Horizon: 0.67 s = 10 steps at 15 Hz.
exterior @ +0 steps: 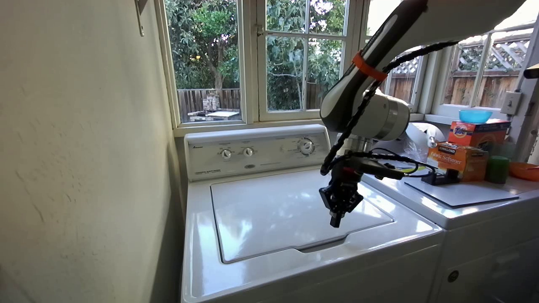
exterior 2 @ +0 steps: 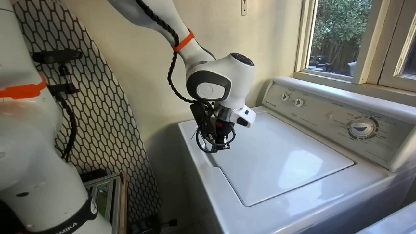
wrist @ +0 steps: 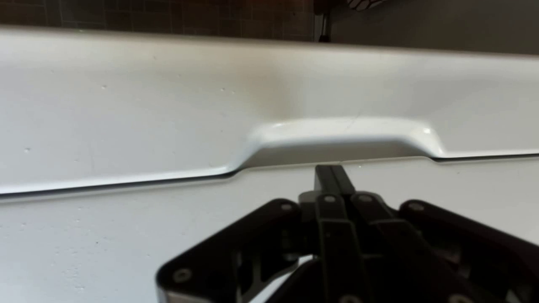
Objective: Open the washing machine
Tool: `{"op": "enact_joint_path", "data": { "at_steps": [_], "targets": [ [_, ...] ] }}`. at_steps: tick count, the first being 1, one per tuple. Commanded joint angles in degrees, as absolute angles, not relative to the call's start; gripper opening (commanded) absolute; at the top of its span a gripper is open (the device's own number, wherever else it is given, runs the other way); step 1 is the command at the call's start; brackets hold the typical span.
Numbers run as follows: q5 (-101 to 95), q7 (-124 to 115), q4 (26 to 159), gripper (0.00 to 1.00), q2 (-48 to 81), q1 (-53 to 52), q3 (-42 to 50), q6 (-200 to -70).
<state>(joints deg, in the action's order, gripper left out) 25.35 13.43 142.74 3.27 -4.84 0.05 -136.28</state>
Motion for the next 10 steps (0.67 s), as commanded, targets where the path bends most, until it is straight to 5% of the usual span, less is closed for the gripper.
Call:
{"op": "enact_joint_path", "data": {
  "at_steps": [1, 10],
  "targets": [
    [25.2, 13.3, 142.7, 0.01, 3.2, -3.6, -1.2, -136.2],
    [24.2, 14.1, 143.2, 0.0, 4.4, -3.7, -2.1, -133.8]
  ]
}}
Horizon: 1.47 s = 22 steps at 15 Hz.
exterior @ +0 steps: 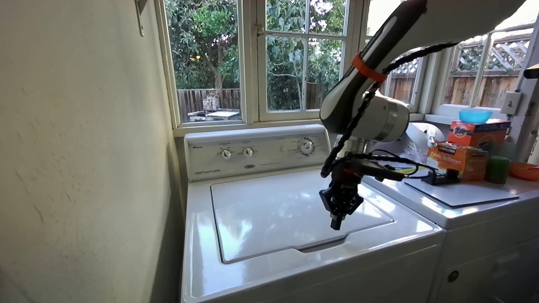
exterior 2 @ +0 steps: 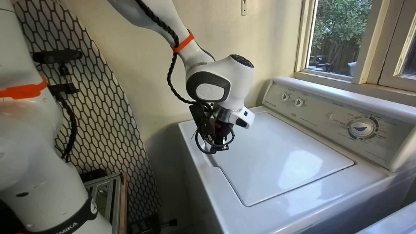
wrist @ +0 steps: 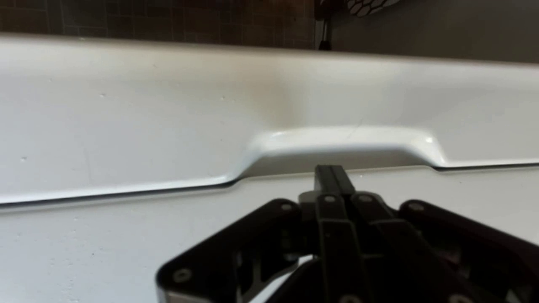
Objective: Open the washing machine
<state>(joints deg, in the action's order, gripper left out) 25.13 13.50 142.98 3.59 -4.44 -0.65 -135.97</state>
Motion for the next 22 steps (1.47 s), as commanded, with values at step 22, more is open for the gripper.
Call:
{"op": "enact_joint_path", "data": {
  "at_steps": [22],
  "targets": [
    [20.6, 14.3, 141.3, 0.0, 11.7, -2.9, -4.1, -140.7]
  ]
}}
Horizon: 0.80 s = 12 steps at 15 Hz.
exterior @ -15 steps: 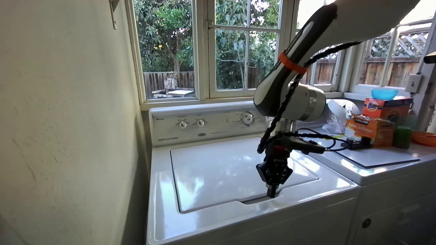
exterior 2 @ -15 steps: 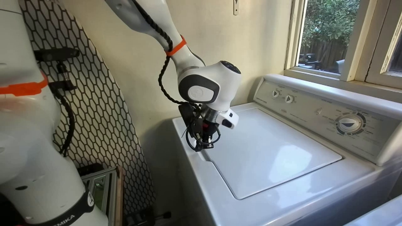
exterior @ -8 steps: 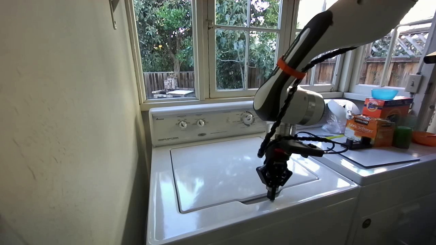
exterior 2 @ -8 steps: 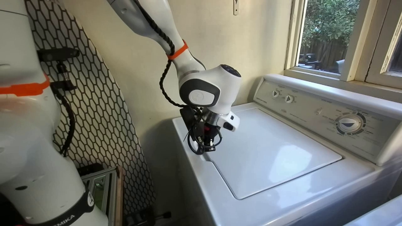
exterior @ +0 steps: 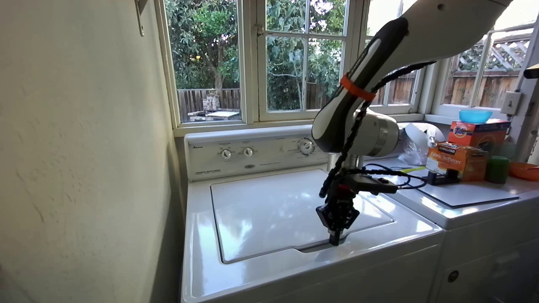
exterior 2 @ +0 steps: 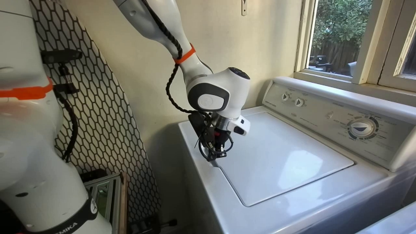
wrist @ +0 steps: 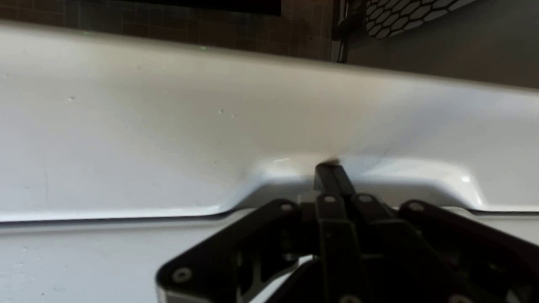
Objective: Open the washing machine
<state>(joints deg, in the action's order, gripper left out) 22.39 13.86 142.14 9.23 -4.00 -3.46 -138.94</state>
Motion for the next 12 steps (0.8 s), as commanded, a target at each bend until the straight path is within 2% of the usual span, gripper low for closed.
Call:
{"op": "enact_joint_path", "data": {
  "at_steps": [1, 12],
  "targets": [
    [20.2, 14.2, 141.2, 0.0, 12.0, -2.9, -4.1, -141.1],
    [21.0, 14.9, 148.0, 0.0, 5.6, -3.0, -5.8, -154.3]
  ]
}}
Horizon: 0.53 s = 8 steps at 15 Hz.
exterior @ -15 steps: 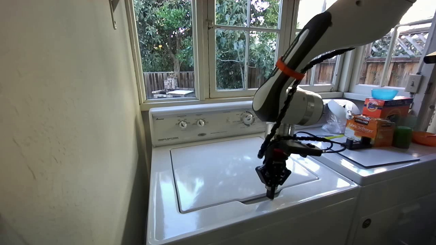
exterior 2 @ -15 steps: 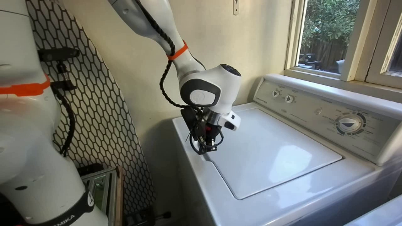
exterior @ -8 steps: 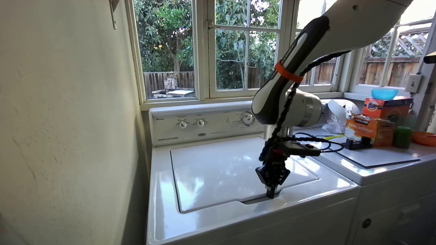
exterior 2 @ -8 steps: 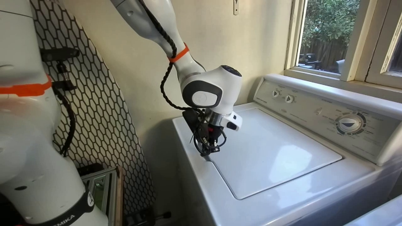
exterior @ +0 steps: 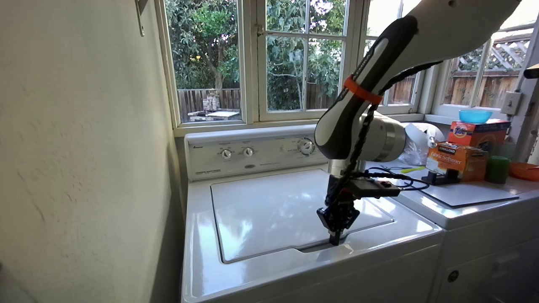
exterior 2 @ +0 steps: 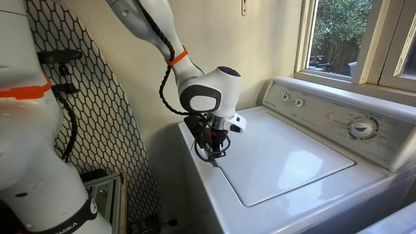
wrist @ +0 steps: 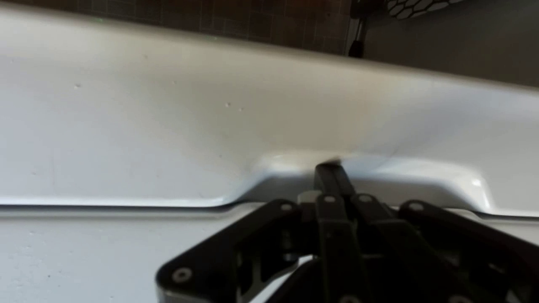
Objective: Open the washing machine
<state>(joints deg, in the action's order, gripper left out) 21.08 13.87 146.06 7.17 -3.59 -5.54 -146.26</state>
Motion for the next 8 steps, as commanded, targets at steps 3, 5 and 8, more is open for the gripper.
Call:
{"op": "enact_joint_path", "data": {
  "at_steps": [3, 5, 8],
  "targets": [
    [21.4, 15.1, 150.4, 0.0, 3.7, -3.1, -6.4, -158.4],
    [21.4, 15.1, 151.8, 0.0, 2.3, -3.2, -6.8, -160.6],
    [21.5, 15.2, 153.8, 0.0, 0.0, -3.3, -7.3, -163.1]
  ]
}}
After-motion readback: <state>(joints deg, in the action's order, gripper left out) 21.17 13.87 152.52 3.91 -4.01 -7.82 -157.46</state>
